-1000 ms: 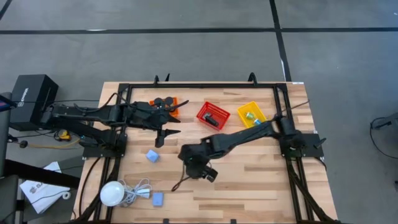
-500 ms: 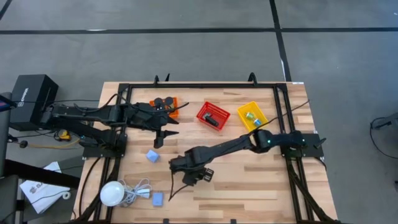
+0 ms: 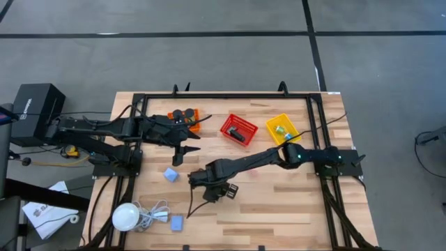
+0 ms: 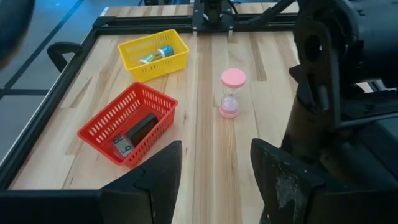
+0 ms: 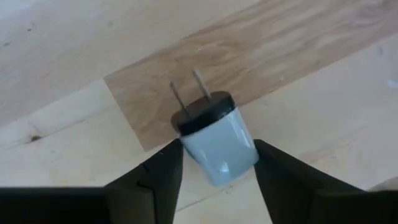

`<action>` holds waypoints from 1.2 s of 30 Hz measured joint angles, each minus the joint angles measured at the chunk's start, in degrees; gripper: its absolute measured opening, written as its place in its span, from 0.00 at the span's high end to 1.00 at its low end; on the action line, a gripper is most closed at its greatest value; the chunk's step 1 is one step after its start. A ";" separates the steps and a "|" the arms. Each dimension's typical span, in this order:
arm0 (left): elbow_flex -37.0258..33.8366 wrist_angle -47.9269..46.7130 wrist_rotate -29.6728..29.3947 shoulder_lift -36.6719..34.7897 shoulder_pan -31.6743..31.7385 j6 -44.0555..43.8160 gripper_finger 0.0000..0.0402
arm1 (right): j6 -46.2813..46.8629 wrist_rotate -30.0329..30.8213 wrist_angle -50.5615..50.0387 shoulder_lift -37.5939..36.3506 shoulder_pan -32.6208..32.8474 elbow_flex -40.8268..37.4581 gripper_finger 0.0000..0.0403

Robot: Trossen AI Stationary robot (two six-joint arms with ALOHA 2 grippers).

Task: Pick & Place Office items
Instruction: Put the white charger adapter into the yellow bin

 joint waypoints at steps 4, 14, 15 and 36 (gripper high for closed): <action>0.00 -0.05 -0.21 0.00 0.00 0.00 0.54 | 1.89 -2.49 0.33 -0.01 -0.86 0.00 0.64; 0.00 -0.08 -0.19 0.00 0.00 0.00 0.54 | 3.75 -2.41 -4.44 -0.97 -1.48 -0.15 0.67; 0.00 -0.09 -0.19 0.00 0.00 -0.01 0.54 | 4.39 -2.29 -5.21 -1.34 -1.32 -0.15 0.67; 0.00 -0.07 0.07 0.00 -0.02 -0.02 0.54 | 32.93 8.13 -26.59 -21.69 -6.63 -1.57 0.69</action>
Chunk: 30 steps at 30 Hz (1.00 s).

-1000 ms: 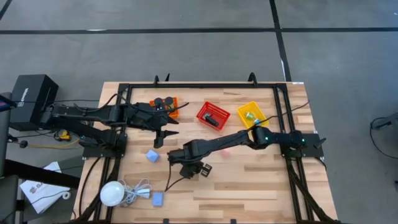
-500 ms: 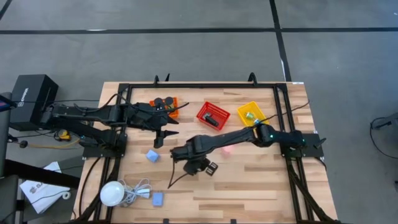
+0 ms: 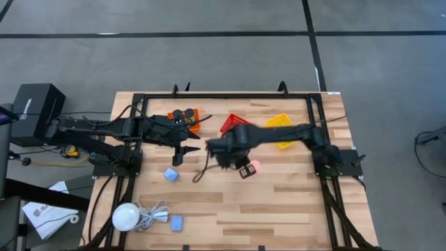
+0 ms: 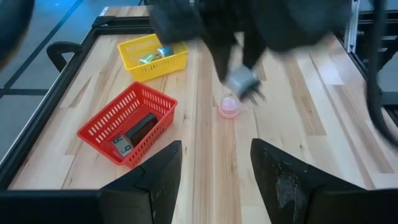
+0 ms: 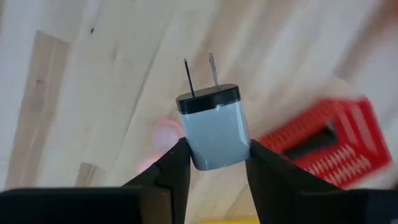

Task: Pick & Place Office items
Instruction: Put the white charger adapter into the yellow bin

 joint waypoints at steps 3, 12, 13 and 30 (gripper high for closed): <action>0.00 0.02 -0.02 0.00 0.00 0.00 0.54 | 1.15 0.42 -0.05 -4.71 -1.64 -2.10 0.68; 0.00 0.02 -0.04 0.00 0.00 -0.44 0.54 | 8.12 0.46 -0.01 -17.47 -8.08 -14.35 0.69; 0.00 0.02 -0.04 0.02 0.00 -0.44 0.54 | 8.67 0.46 -0.01 -19.04 -8.91 -16.72 0.69; -0.02 0.08 -0.28 0.00 0.00 -0.44 0.54 | 12.62 5.01 18.96 -44.67 -26.36 -64.87 0.67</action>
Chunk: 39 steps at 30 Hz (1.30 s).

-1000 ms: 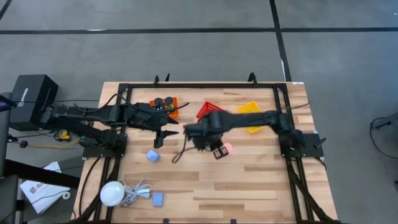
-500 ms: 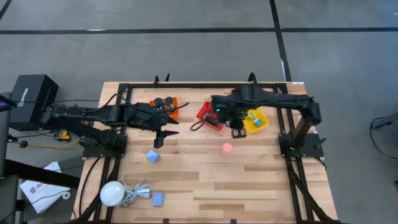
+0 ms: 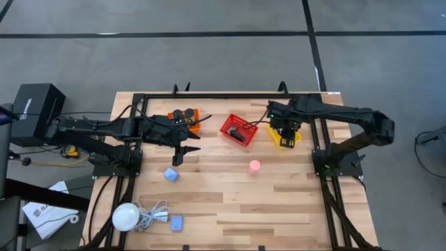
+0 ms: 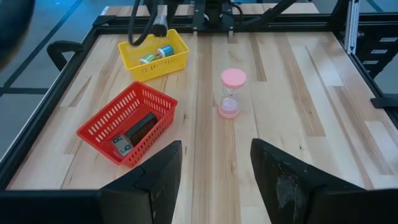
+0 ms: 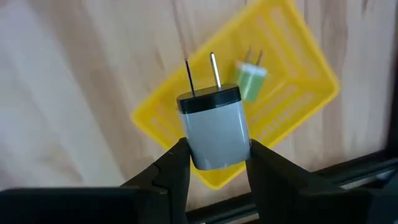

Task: Pick & Place Office items
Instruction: Put the white charger adapter into the yellow bin, then put the pink hourglass into the orange bin

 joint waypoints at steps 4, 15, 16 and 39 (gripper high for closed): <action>-0.02 0.07 0.02 0.02 0.00 0.00 0.54 | -1.36 0.00 6.91 -0.51 -3.14 -6.91 0.69; -0.02 0.11 0.08 0.00 0.02 0.00 0.54 | -1.64 -0.22 14.58 -0.46 -8.42 -11.64 0.65; -0.02 0.11 0.11 0.02 0.02 0.00 0.54 | -0.32 -0.24 14.75 -0.46 -8.90 -11.97 0.66; -0.02 0.11 0.19 0.02 0.02 0.00 0.54 | 19.50 2.60 15.90 -0.46 -10.18 -14.03 0.41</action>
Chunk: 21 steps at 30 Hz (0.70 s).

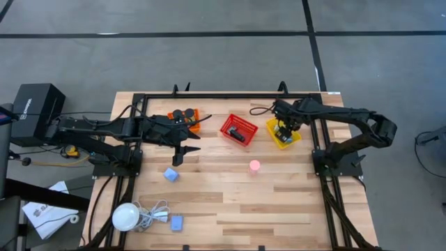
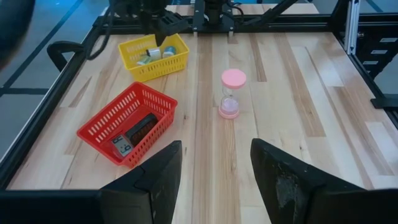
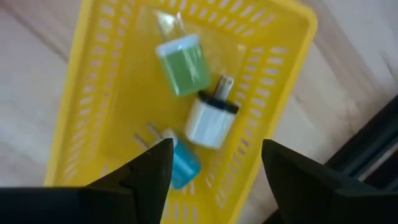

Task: Pick & Place Office items
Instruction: Put the pink hourglass into the orange bin

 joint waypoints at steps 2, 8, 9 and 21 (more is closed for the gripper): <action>0.00 0.00 -0.22 -0.02 0.00 0.00 0.54 | 0.57 -0.05 -2.45 0.00 0.69 0.98 0.42; 0.00 0.02 -0.20 0.00 0.00 0.00 0.54 | 4.67 -0.05 -8.08 -0.19 3.28 5.47 0.42; 0.00 0.04 -0.20 0.00 0.00 0.00 0.54 | 4.99 -0.06 -8.30 -0.41 3.94 6.26 0.42; 0.00 0.09 -0.15 0.00 -0.02 0.00 0.54 | 7.82 -4.09 -7.98 -5.74 18.42 13.13 0.42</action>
